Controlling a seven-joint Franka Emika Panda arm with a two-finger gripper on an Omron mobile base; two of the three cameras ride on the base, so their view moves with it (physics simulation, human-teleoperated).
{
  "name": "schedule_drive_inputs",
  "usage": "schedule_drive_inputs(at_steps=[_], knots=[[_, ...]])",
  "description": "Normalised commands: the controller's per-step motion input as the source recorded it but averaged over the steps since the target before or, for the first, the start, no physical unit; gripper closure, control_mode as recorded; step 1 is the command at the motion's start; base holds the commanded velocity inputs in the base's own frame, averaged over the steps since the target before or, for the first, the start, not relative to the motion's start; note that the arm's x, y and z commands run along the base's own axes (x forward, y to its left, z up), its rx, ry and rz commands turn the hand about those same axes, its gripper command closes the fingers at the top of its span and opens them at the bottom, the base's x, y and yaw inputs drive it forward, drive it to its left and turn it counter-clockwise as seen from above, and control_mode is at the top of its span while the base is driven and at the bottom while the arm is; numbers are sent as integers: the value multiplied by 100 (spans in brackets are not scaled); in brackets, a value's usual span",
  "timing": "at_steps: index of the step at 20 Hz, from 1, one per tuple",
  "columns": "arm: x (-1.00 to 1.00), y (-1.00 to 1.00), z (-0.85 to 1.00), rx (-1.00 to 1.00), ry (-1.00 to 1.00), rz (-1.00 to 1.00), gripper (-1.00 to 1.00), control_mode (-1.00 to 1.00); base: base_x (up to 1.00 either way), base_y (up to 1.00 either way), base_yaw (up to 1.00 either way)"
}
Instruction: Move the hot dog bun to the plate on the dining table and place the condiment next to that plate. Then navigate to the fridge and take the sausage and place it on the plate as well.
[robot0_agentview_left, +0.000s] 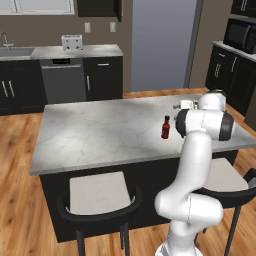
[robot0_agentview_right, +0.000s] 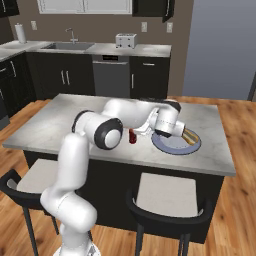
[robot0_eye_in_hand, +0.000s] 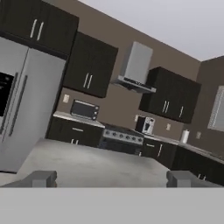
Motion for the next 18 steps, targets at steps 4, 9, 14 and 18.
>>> schedule_drive_inputs(at_steps=[4,9,14,18], knots=[[-69,14,71,-4,-16,-7,-100,-100,0,0,0],[-77,21,82,-3,-12,-7,-100,-100,0,0,0],[-74,30,79,0,-1,-8,-100,-100,0,0,0],[-57,44,65,0,11,-16,-100,-100,0,0,0]])
